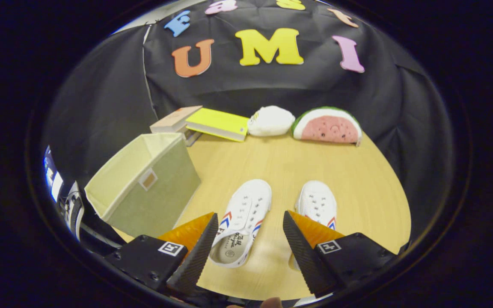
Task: Open the storage box then place both shoes into the box .Put the left shoe in first, then the right shoe, with the right side of both shoes facing outward in a uniform manner.
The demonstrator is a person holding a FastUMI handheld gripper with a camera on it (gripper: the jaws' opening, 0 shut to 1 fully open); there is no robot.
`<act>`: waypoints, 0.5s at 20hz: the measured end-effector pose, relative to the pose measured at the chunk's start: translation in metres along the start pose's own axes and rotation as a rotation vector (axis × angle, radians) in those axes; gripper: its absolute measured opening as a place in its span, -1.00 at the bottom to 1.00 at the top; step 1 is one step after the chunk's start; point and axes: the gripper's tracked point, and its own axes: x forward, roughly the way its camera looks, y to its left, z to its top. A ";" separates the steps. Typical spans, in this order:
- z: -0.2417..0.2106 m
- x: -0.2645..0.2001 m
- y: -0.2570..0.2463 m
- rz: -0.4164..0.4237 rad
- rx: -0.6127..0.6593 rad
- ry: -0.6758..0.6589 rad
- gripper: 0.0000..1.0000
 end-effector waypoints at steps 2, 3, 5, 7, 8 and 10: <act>-0.013 0.016 -0.002 0.020 0.052 0.096 0.95; -0.018 0.022 -0.005 0.016 0.064 0.128 0.95; -0.020 0.031 -0.014 -0.012 0.059 0.166 0.95; -0.027 0.039 -0.014 -0.015 0.055 0.204 0.95; -0.028 0.043 -0.012 -0.008 0.060 0.212 0.95; -0.028 0.054 -0.011 0.003 0.060 0.233 0.95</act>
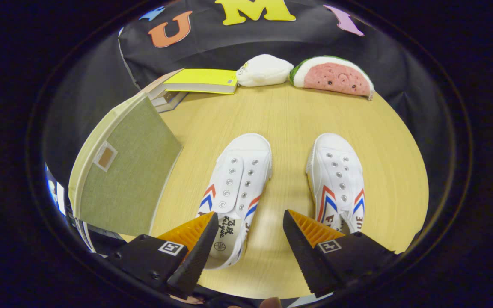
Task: Open the storage box then place both shoes into the box .Put the left shoe in first, then the right shoe, with the right side of both shoes facing outward in a uniform manner.
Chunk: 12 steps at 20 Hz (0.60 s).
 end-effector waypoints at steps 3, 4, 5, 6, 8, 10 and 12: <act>-0.003 0.015 0.004 0.041 0.046 0.052 0.78; -0.004 0.019 0.007 0.068 0.052 0.064 0.53; -0.004 0.021 0.012 0.101 0.049 0.072 0.29; -0.005 0.021 0.009 0.090 0.044 0.074 0.04; -0.003 0.019 0.007 0.088 0.035 0.062 -0.34; -0.003 0.016 0.009 0.115 0.067 0.043 -0.72; -0.006 0.009 0.018 0.161 0.085 0.045 -0.89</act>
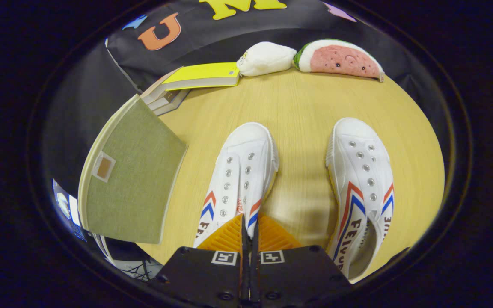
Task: Open the storage box then place both shoes into the box .Put the left shoe in first, then the right shoe, with the right side of both shoes facing outward in a uniform manner.
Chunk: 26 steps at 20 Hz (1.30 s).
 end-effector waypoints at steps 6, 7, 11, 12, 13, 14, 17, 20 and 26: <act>0.012 -0.060 0.049 0.111 0.134 -0.088 -0.89; 0.018 -0.075 0.058 0.100 0.143 -0.114 -0.89; 0.047 -0.125 0.127 0.107 0.157 -0.207 -0.89; 0.053 -0.132 0.149 0.125 0.160 -0.223 -0.89; 0.058 -0.135 0.171 0.136 0.154 -0.234 -0.89; 0.061 -0.135 0.192 0.143 0.134 -0.247 -0.89; 0.061 -0.119 0.258 0.178 0.101 -0.253 -0.89; 0.054 -0.084 0.308 0.211 0.120 -0.219 -0.89; 0.041 -0.004 0.318 0.107 0.208 -0.119 -0.89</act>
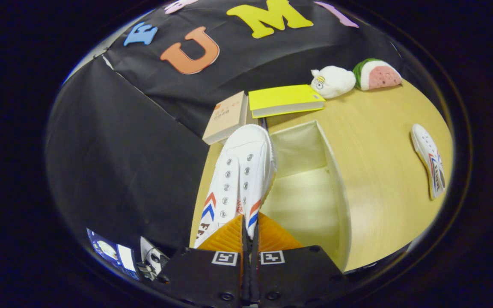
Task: Open the storage box then place both shoes into the box .Put the left shoe in first, then the right shoe, with the right side of both shoes facing outward in a uniform manner.
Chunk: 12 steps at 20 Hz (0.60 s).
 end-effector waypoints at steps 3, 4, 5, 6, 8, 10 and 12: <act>-0.016 0.031 -0.009 -0.041 0.038 0.083 -0.89; -0.022 0.038 -0.007 -0.033 0.039 0.125 -0.89; -0.023 0.041 -0.006 -0.026 0.043 0.134 -0.89; -0.021 0.041 -0.006 -0.022 0.035 0.127 -0.88; -0.012 0.035 0.004 0.023 0.001 0.085 -0.68; -0.003 0.035 0.015 0.061 -0.036 0.060 -0.27; 0.001 0.028 0.017 0.076 -0.069 0.035 0.11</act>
